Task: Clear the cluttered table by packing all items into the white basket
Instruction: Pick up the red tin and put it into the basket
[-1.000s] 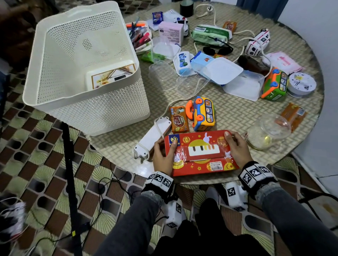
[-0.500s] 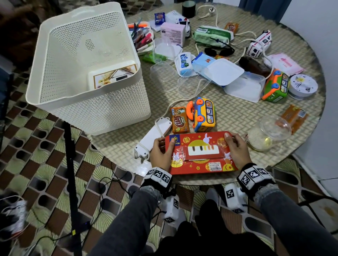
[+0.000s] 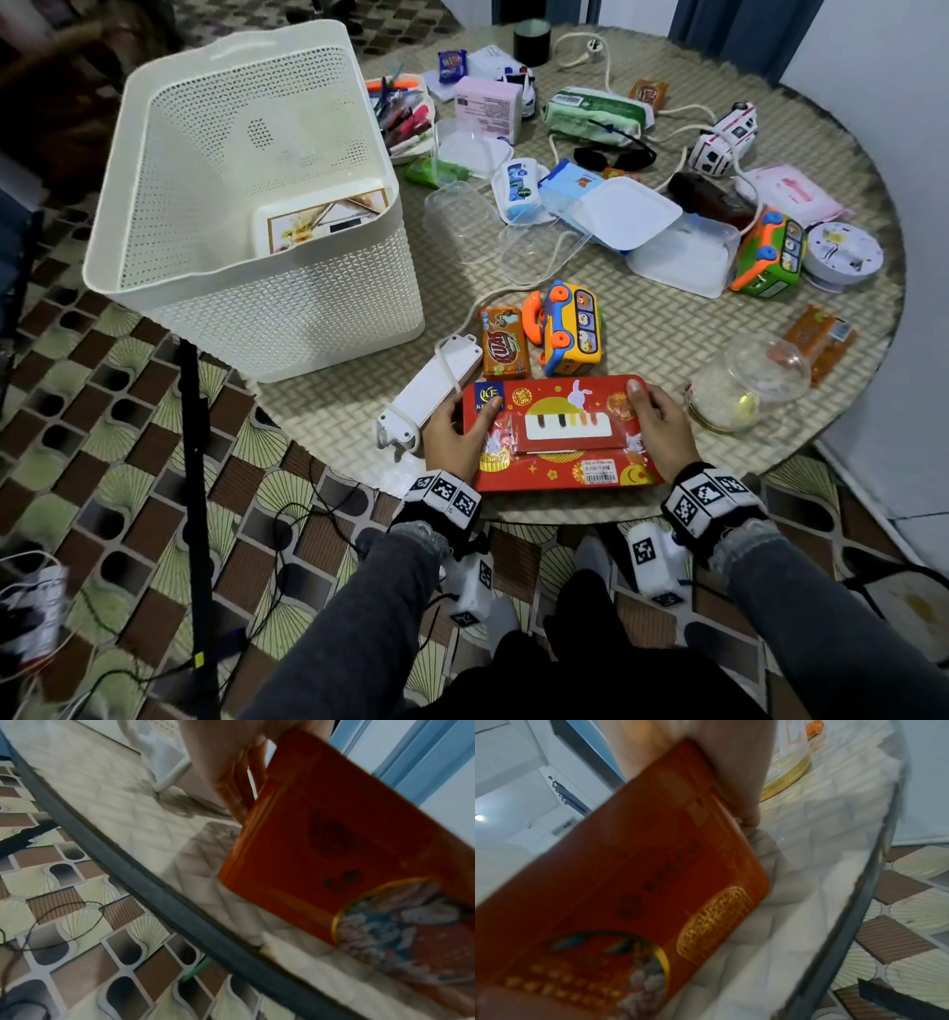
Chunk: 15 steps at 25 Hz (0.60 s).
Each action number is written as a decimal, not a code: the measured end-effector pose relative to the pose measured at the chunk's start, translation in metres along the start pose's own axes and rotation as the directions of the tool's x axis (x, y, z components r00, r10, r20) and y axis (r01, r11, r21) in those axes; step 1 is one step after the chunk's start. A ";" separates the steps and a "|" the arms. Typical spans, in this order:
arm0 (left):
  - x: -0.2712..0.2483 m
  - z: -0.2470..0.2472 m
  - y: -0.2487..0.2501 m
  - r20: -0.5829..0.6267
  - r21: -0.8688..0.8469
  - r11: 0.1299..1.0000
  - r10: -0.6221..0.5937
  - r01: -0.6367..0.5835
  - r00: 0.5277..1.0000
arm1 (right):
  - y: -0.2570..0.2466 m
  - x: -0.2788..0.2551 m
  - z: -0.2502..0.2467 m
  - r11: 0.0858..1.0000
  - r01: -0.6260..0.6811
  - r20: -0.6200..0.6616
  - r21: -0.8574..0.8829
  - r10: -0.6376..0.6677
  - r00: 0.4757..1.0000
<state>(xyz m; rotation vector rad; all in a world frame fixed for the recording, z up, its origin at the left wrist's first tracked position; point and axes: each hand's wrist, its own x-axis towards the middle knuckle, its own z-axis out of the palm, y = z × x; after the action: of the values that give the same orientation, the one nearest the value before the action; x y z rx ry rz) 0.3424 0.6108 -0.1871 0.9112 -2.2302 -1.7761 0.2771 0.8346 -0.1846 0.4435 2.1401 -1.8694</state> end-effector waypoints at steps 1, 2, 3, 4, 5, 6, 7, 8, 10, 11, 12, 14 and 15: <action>0.000 0.000 0.001 0.002 -0.003 1.000 0.001 -0.001 1.000 | -0.001 -0.001 0.000 0.999 -0.017 -0.002 0.037 0.017 1.000; -0.001 -0.001 0.004 -0.005 -0.023 1.000 0.009 -0.009 1.000 | -0.002 -0.004 -0.001 0.997 -0.033 -0.005 0.074 0.033 0.999; -0.003 -0.002 0.008 -0.016 -0.057 0.998 0.023 -0.024 1.000 | -0.003 -0.007 -0.002 0.993 -0.040 -0.006 0.110 0.041 0.999; -0.004 -0.004 0.014 -0.023 -0.100 0.994 0.047 -0.049 0.999 | -0.007 -0.012 -0.002 0.988 -0.039 -0.005 0.148 0.041 0.999; -0.005 -0.007 0.020 -0.018 -0.140 0.987 0.072 -0.074 0.997 | -0.011 -0.017 -0.002 0.981 -0.038 -0.002 0.191 0.040 0.999; -0.007 -0.011 0.028 -0.002 -0.175 0.980 0.100 -0.099 0.995 | -0.016 -0.021 -0.002 0.973 -0.034 0.005 0.230 0.033 0.999; -0.007 -0.017 0.034 0.018 -0.200 0.973 0.126 -0.120 0.992 | -0.021 -0.025 0.000 0.964 -0.022 0.009 0.263 0.020 1.000; -0.006 -0.024 0.040 0.039 -0.213 0.968 0.141 -0.130 0.989 | -0.029 -0.028 0.004 0.958 -0.002 0.011 0.286 -0.001 1.000; -0.006 -0.040 0.050 0.063 -0.222 0.967 0.140 -0.123 0.988 | -0.045 -0.034 0.013 0.948 0.042 0.018 0.316 -0.050 0.999; -0.006 -0.049 0.053 0.065 -0.231 0.967 0.125 -0.107 0.990 | -0.053 -0.038 0.019 0.941 0.059 0.029 0.333 -0.072 0.997; -0.008 -0.058 0.057 0.063 -0.247 0.965 0.105 -0.086 0.992 | -0.061 -0.043 0.026 0.934 0.077 0.044 0.350 -0.098 0.994; -0.012 -0.076 0.062 0.029 -0.295 0.953 0.086 -0.074 0.996 | -0.073 -0.051 0.040 0.919 0.112 0.065 0.379 -0.147 0.987; -0.015 -0.087 0.065 0.011 -0.320 0.944 0.089 -0.081 0.996 | -0.078 -0.057 0.048 0.914 0.127 0.083 0.386 -0.172 0.982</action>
<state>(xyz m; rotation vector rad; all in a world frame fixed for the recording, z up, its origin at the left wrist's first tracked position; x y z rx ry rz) 0.3719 0.5539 -0.0978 0.7166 -1.8823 -2.0359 0.2979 0.7739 -0.0976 0.2414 1.7800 -2.3468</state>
